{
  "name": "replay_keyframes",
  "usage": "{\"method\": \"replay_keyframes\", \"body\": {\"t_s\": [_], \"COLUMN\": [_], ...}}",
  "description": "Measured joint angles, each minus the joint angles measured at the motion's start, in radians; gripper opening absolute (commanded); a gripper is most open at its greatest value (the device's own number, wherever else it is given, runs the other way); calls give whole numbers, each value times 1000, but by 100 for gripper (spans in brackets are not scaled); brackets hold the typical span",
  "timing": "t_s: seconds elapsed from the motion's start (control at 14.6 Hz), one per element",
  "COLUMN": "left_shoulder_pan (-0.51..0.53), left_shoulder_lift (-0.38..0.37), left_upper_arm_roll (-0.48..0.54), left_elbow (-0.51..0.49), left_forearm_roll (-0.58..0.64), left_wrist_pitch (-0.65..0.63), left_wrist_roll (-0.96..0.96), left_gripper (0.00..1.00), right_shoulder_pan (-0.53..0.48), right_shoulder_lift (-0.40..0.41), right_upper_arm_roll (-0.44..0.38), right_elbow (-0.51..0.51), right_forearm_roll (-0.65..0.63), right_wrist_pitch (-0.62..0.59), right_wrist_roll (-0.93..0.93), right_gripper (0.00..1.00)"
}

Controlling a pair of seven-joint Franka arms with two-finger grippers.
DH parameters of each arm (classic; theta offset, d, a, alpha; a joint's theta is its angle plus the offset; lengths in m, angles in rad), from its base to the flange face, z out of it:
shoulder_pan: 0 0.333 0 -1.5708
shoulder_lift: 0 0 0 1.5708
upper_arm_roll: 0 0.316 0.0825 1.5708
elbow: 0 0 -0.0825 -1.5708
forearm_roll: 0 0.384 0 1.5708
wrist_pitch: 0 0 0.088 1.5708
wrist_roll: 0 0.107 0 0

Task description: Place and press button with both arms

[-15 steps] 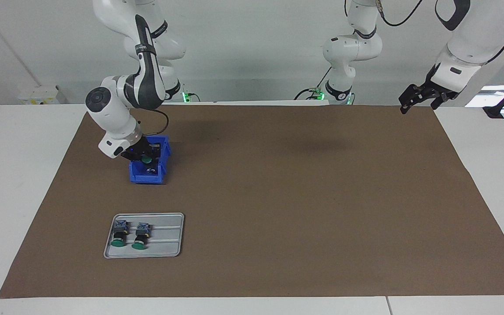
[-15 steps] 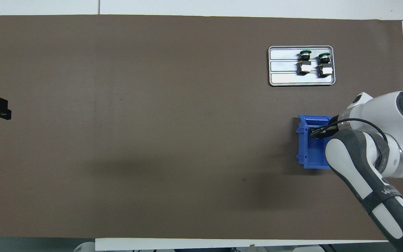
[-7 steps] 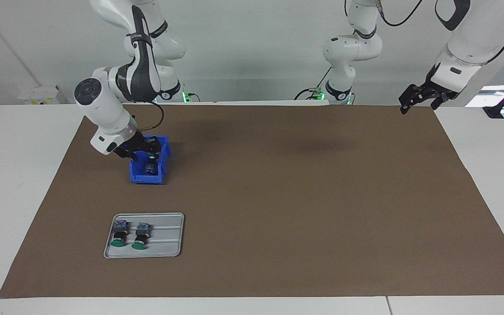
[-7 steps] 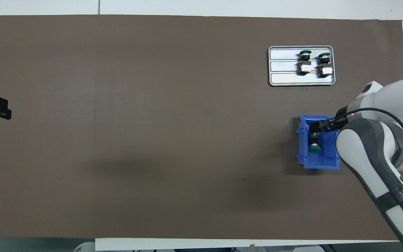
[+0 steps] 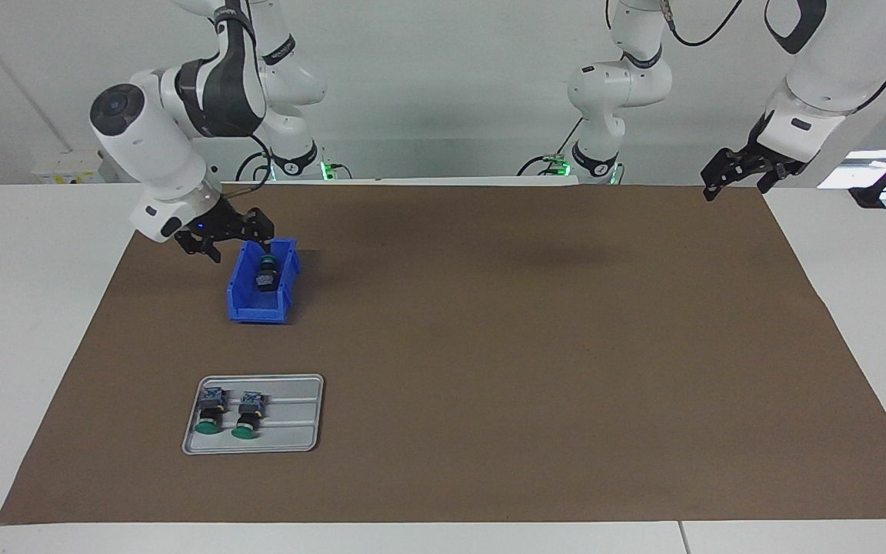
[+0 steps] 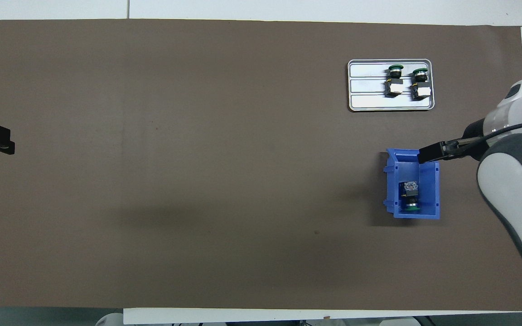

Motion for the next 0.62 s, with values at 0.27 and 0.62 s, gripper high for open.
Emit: {"method": "replay_keyframes", "body": {"t_s": [0.27, 0.62], "left_shoulder_pan": [0, 0], "left_shoulder_lift": [0, 0], "left_upper_arm_roll": [0, 0], "left_elbow": [0, 0], "left_forearm_roll": [0, 0], "left_wrist_pitch": [0, 0], "left_wrist_roll": [0, 0], "left_gripper": [100, 100], "right_shoulder_pan": [-30, -70], "right_shoulder_lift": [-4, 50], "right_upper_arm_roll": [-7, -14], "right_elbow": [232, 440], "right_forearm_roll": [-105, -84], "right_wrist_pitch": [-216, -352], "right_wrist_roll": [0, 8], "right_gripper": [100, 100]}}
